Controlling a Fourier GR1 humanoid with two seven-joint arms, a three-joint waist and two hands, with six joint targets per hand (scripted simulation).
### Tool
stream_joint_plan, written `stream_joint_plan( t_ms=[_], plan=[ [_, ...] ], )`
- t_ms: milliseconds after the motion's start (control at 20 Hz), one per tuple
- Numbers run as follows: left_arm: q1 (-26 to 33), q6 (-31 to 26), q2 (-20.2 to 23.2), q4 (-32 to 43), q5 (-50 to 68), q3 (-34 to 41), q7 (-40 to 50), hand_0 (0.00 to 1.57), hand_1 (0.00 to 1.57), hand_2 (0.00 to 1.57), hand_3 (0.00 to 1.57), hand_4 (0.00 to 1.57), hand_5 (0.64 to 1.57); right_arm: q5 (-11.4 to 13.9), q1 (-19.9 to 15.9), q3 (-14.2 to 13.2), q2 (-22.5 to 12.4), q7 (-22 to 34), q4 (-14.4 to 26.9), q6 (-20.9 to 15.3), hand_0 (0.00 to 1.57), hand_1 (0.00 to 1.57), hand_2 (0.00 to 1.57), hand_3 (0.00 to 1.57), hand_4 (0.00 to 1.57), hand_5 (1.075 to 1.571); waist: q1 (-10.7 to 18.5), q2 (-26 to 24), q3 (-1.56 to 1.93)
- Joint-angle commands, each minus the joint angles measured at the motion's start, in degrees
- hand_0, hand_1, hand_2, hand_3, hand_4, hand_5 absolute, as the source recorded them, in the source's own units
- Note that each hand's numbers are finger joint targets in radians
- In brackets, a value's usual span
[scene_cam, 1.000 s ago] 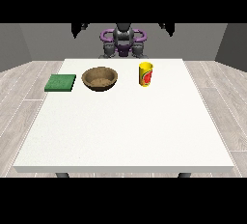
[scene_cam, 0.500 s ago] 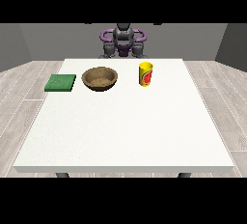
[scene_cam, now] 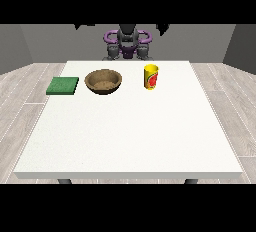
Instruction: Pick the cup and pour the ball into the bowl, then pick the bowl and place it on the pad
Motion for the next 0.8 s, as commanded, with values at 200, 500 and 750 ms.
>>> stream_joint_plan(
  t_ms=[200,500,750],
  plan=[
    [-1.99,0.14,-0.40,12.11,-3.38,2.38,-19.70,0.00,0.00,0.00,0.00,0.55,1.496,-4.68,-5.37,-5.43,-2.69,-8.64,3.99,4.73,0.00,0.00,0.00,0.00,0.69,1.547,-2.16,12.95,-0.01],
    [-2.87,-6.00,2.93,23.59,0.44,6.84,-28.96,0.00,0.00,0.00,0.00,0.25,1.475,-6.31,-3.95,-8.84,-4.58,-15.79,9.48,8.71,0.00,0.00,0.00,0.00,0.68,1.555,-1.57,15.12,-0.01],
    [-6.75,-7.31,2.57,34.83,-0.05,7.34,-31.95,0.00,0.00,0.00,0.00,0.00,1.441,-5.43,-3.94,-10.18,-4.63,-18.56,16.49,9.17,0.00,0.00,0.00,0.00,0.67,1.560,-0.50,10.86,0.01]
  ],
)
